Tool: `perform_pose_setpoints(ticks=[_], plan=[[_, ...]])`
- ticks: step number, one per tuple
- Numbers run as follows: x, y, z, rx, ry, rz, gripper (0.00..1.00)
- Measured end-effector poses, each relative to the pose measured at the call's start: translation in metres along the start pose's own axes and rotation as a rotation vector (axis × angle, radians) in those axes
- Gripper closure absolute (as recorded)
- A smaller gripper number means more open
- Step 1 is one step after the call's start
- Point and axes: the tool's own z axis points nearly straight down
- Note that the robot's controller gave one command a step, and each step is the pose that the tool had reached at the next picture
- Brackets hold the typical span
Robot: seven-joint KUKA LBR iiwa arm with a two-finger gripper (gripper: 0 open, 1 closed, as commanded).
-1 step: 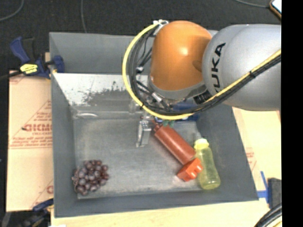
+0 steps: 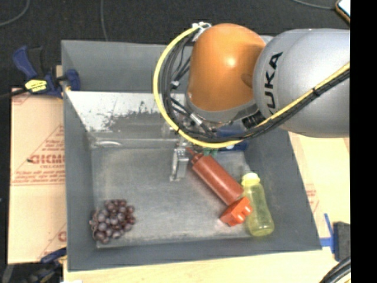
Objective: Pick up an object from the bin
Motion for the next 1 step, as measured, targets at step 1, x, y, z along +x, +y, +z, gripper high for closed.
perform_pose_setpoints(ticks=[1], plan=[[0.0405, 0.0564, 0.1534, 0.000, -0.002, -0.191, 0.00]])
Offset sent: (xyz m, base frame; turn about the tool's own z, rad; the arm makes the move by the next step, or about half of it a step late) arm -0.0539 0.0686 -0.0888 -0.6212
